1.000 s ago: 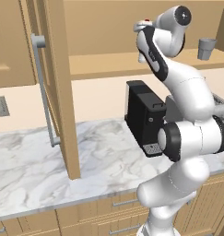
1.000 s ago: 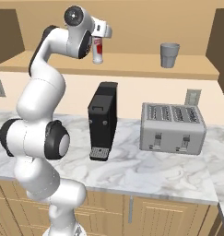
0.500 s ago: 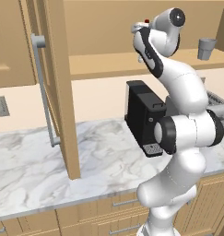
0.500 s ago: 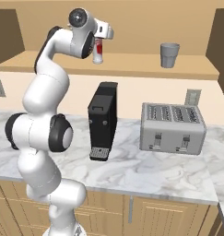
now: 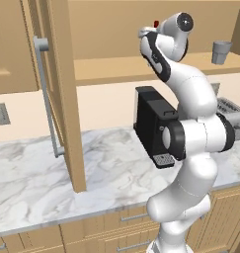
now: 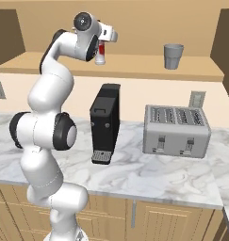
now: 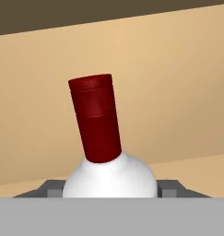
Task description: There is a bowl on the dining counter. Grab a lemon wedge from the fridge and place it in the bowl. Then get the liquor bottle and glass cup from the cabinet and place them next to the bowl.
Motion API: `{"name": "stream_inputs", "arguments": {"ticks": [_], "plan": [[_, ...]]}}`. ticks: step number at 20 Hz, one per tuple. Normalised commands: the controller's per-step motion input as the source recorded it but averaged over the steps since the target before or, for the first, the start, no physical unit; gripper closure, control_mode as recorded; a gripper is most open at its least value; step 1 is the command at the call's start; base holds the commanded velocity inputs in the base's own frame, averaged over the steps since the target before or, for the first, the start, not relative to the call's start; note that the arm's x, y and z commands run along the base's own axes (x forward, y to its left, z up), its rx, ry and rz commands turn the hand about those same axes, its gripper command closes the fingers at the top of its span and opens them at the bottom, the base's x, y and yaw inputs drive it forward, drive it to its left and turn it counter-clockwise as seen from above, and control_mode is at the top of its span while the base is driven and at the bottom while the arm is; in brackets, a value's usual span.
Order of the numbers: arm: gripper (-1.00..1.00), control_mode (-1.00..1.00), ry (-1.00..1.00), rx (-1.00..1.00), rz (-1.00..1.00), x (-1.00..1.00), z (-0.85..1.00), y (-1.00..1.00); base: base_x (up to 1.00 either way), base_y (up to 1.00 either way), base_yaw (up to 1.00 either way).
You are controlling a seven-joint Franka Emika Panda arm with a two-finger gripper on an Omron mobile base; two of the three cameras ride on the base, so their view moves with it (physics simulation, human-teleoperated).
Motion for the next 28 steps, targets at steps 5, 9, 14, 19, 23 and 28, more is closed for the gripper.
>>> {"name": "stream_inputs", "arguments": {"ticks": [5,9,14,19,23,28], "plan": [[1.00,-1.00,-0.01,0.00,0.00,-0.09,0.00,-0.01,0.00,0.00,0.00],[1.00,-1.00,-0.08,0.00,0.02,-0.81,0.00,-0.02,0.00,0.00,0.00],[1.00,-1.00,-0.09,0.00,0.03,-1.00,0.10,0.00,0.00,0.00,0.00],[1.00,-1.00,-0.04,0.00,0.03,-1.00,0.27,0.00,0.00,0.00,0.00],[1.00,-1.00,0.00,0.00,0.00,-1.00,0.32,0.00,0.00,0.00,0.00],[1.00,-1.00,0.09,0.00,0.00,-1.00,-0.02,0.00,0.00,0.00,0.00]]}}
